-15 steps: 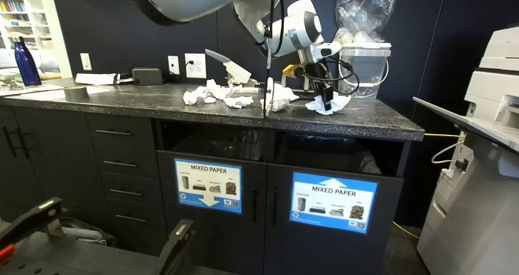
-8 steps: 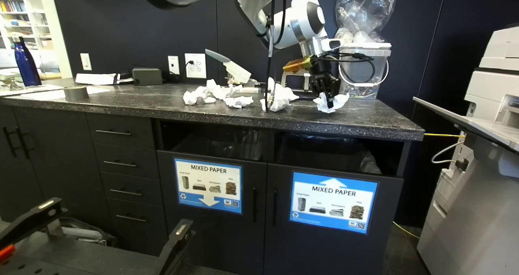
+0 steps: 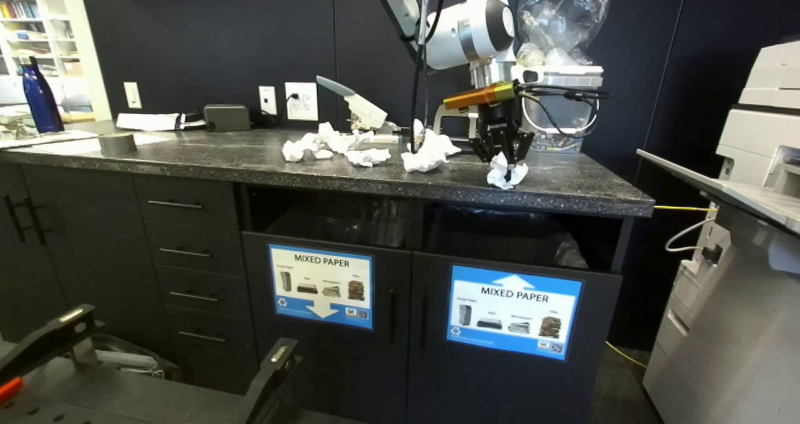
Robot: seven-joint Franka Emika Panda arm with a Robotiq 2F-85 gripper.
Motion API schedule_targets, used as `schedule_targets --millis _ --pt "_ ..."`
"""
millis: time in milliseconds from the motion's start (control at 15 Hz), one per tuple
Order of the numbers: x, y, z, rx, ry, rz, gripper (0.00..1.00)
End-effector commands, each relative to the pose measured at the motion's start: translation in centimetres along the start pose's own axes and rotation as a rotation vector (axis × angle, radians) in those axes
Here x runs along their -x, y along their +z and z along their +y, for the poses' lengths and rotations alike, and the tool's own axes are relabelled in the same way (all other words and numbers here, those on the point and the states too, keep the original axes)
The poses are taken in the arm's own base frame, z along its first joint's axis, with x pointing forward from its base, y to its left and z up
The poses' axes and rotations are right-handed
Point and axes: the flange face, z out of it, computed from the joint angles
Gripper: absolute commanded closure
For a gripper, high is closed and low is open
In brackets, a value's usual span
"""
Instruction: Put the tissues inside the rubbish bin.
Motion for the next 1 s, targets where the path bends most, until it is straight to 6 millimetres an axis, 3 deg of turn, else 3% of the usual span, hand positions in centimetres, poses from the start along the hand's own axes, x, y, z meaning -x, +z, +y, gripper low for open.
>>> schedule_targets --millis 0,333,600,800,933 --pt "3.4 0.4 2.0 -0.05 -0.188 -0.068 0.85" --pt "7.8 3.8 4.8 -0.1 -0.443 -0.158 0.85" --pt "11.3 9.0 6.1 -0.198 -0.585 -0.078 0.85" --pt "14.7 13.3 6.0 -0.271 -0.654 0.019 0.85" --pt "15.8 15.3 5.3 -0.319 -0.689 0.097 0.86"
